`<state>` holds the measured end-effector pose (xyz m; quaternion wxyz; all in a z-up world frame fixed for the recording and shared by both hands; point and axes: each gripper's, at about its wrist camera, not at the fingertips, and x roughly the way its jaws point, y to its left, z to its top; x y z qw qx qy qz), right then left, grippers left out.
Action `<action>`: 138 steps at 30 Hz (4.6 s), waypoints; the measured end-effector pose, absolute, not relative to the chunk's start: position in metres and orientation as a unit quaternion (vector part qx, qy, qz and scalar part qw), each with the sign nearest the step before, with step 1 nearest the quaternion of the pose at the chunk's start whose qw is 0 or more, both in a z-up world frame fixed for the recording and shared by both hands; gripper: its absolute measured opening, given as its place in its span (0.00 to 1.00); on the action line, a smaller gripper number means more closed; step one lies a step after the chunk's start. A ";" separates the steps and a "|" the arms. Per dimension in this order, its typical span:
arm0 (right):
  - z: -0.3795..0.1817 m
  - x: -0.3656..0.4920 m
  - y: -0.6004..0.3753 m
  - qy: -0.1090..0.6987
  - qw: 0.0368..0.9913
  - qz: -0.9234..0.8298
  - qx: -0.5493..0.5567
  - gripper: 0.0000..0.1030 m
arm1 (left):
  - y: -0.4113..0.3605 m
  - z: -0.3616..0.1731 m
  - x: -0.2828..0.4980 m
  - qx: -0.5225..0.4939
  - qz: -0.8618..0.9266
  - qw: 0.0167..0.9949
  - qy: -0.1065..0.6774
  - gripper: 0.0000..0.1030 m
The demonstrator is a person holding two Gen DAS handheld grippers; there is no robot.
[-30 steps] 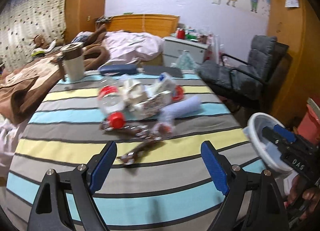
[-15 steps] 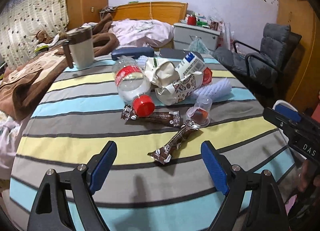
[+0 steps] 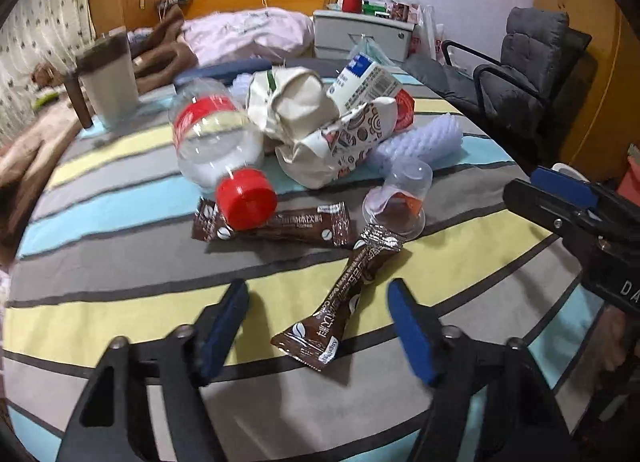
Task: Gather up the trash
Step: 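Grasp the brown snack wrapper with the left gripper while the right grasps the clear plastic cup, then carry the wrapper and cup over the white trash bin with both grippers, then open both grippers to drop the wrapper and cup into the bin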
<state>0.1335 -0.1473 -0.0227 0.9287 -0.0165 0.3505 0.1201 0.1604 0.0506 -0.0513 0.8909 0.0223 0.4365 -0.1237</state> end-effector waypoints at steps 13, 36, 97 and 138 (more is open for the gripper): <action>-0.024 0.143 -0.132 0.361 0.922 0.140 -0.021 0.58 | 0.056 -0.047 0.161 -0.002 -0.160 0.886 0.436 0.20; -0.038 0.163 -0.096 0.397 0.897 0.190 -0.053 0.35 | 0.096 -0.049 0.142 -0.062 -0.116 0.894 0.429 0.16; 0.009 0.095 -0.228 0.301 0.951 0.062 0.042 0.32 | -0.054 0.026 0.108 0.028 -0.214 0.914 0.344 0.16; -0.026 0.070 -0.369 0.364 0.923 -0.095 0.081 0.34 | -0.241 0.000 0.125 0.074 -0.361 0.843 0.391 0.46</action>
